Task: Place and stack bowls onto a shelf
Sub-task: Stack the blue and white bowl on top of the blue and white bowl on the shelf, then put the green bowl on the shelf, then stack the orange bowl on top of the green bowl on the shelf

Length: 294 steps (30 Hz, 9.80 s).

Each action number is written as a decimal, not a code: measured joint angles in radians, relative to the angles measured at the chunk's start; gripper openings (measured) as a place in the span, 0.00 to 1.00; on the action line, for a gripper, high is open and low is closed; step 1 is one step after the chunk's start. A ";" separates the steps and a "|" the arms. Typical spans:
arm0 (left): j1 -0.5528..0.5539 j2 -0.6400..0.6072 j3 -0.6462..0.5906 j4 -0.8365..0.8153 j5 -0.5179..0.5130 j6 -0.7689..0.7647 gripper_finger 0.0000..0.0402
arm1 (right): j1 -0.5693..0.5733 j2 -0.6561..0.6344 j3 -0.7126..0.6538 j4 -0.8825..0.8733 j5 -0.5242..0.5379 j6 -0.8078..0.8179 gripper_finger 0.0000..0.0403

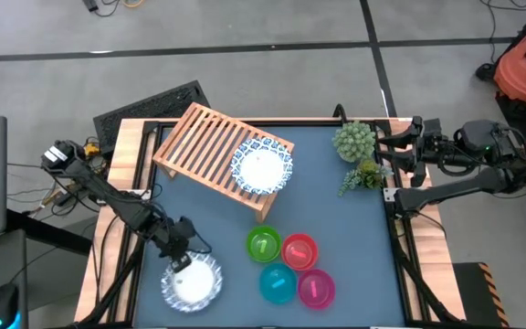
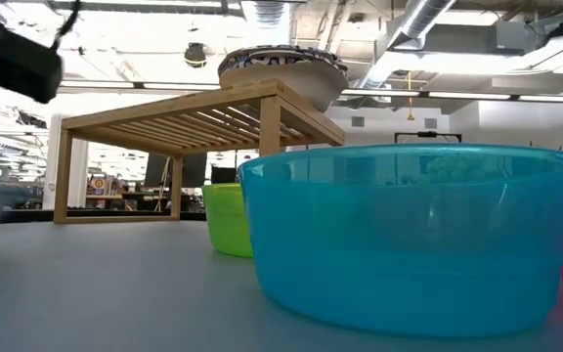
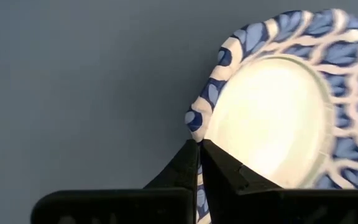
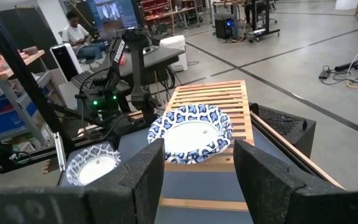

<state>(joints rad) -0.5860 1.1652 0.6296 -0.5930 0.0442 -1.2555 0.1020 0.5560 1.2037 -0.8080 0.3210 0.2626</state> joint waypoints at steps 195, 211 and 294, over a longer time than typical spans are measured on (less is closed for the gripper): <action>0.151 0.157 0.710 -0.338 -0.298 0.683 0.00 | 0.000 -0.002 0.000 -0.001 0.024 0.040 0.54; 0.419 0.030 0.710 -0.624 -0.649 0.684 0.00 | 0.000 -0.002 0.000 -0.001 0.079 0.041 0.54; 0.833 0.162 1.228 -0.546 -0.211 1.186 0.52 | 0.081 0.499 -0.344 0.069 -0.092 0.472 0.54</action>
<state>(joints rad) 0.2471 1.3270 1.8572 -1.1390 -0.1672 -0.0697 0.1827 1.0553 0.8593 -0.7389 0.2286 0.7343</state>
